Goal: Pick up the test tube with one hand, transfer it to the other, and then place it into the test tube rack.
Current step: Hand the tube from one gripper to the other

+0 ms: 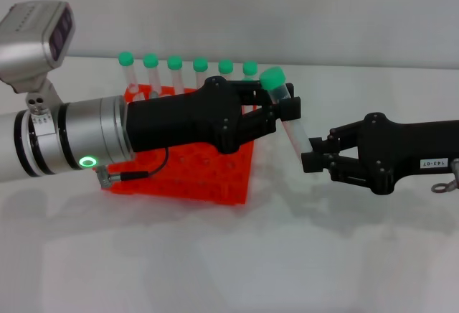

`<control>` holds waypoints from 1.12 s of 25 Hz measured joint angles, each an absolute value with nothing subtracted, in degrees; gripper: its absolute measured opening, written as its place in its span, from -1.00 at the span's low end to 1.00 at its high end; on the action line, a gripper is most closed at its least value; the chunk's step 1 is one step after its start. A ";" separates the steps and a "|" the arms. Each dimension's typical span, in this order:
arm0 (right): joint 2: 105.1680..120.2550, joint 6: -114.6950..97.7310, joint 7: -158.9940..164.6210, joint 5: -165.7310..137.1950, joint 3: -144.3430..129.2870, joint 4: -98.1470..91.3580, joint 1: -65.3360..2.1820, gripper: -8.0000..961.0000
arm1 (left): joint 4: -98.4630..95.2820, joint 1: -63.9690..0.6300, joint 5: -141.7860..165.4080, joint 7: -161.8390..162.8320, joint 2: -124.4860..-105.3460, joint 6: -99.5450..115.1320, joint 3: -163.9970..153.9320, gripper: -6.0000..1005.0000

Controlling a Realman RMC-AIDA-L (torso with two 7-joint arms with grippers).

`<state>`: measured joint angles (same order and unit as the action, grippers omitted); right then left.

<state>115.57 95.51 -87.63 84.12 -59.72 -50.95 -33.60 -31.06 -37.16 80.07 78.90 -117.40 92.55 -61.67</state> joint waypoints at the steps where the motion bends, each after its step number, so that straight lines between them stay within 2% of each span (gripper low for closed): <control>1: 115.57 95.50 -87.64 84.19 -59.73 -50.95 -33.60 -0.61 | -31.04 -37.10 79.89 78.91 -117.43 92.56 -61.63 -0.51; 28: 115.09 97.71 -88.30 84.50 -58.03 -48.36 -33.53 -0.57 | -31.50 -36.30 77.69 78.49 -117.50 92.91 -61.45 -0.54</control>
